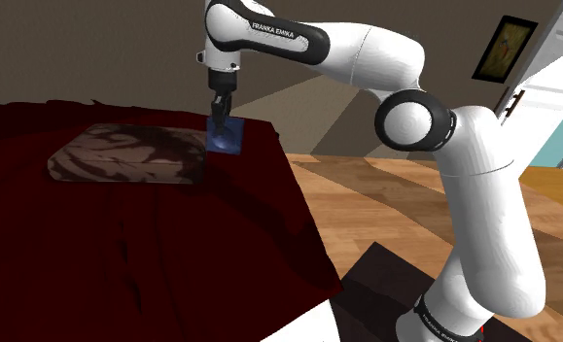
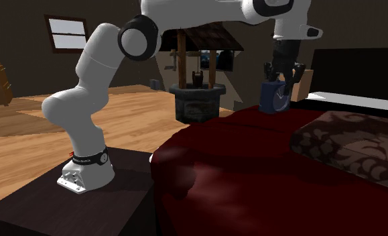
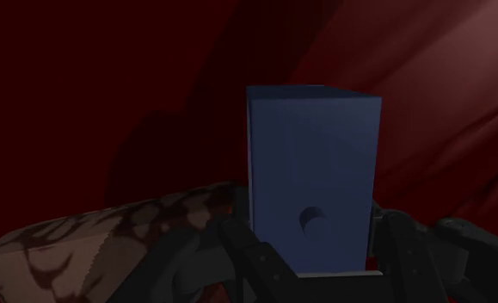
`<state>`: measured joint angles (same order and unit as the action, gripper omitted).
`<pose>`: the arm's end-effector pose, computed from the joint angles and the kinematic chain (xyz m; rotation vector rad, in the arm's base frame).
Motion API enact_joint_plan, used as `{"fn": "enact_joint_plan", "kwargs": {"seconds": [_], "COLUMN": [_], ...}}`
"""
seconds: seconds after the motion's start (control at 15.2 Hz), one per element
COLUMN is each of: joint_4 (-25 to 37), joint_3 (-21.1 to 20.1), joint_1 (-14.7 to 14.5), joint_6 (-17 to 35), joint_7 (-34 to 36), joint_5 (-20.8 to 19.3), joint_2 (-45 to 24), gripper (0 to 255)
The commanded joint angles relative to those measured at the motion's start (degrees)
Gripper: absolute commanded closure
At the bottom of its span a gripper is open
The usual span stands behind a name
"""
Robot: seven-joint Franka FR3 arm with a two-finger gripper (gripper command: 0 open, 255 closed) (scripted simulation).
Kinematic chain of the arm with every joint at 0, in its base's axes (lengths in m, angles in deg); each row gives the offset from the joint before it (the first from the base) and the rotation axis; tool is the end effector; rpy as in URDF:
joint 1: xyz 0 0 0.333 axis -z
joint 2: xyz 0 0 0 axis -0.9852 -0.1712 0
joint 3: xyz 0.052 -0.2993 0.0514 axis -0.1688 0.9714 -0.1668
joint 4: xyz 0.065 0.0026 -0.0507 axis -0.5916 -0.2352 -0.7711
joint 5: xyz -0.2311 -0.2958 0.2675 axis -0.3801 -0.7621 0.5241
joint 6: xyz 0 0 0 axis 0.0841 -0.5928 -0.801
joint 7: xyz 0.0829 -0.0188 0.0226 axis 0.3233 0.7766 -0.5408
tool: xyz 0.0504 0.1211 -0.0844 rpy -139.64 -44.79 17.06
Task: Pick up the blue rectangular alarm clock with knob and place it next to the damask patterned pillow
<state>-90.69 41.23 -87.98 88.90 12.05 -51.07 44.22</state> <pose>0.7583 0.1840 0.4883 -2.9249 -1.1453 0.0229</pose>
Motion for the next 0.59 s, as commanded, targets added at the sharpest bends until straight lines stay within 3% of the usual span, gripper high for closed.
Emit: {"fn": "enact_joint_plan", "kwargs": {"seconds": [0.0,0.53], "joint_4": [-3.73,-13.67], "joint_3": [-0.05,-0.13], "joint_1": [0.52,1.36], "joint_6": [2.56,10.23], "joint_7": [-0.13,0.08], "joint_5": [0.17,0.44], "joint_2": [1.24,3.48], "gripper": [255,255]}}
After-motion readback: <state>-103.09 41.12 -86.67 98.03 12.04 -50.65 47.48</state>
